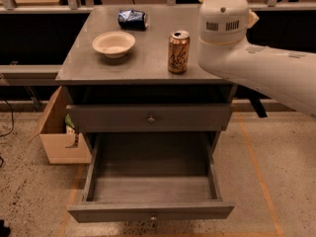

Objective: Pick orange can from middle drawer and place on counter

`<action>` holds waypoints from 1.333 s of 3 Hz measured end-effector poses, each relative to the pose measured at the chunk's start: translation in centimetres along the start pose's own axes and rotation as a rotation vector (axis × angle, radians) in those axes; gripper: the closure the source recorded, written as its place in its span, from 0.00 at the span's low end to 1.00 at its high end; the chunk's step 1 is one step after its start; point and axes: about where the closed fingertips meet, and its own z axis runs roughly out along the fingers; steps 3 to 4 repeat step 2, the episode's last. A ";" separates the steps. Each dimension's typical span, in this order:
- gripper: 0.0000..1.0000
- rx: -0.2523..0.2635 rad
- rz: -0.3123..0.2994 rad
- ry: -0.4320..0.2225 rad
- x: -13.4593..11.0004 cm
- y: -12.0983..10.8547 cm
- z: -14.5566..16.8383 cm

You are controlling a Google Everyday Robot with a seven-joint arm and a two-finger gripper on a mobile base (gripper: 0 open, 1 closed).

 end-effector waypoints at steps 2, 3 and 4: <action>0.00 -0.075 0.131 0.212 7.4 3.3 1.8; 0.00 -0.075 0.131 0.212 7.4 3.3 1.8; 0.00 -0.075 0.131 0.212 7.4 3.3 1.8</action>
Offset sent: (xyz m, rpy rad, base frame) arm 0.0025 -0.0582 0.0351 0.0552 -0.1290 -0.1451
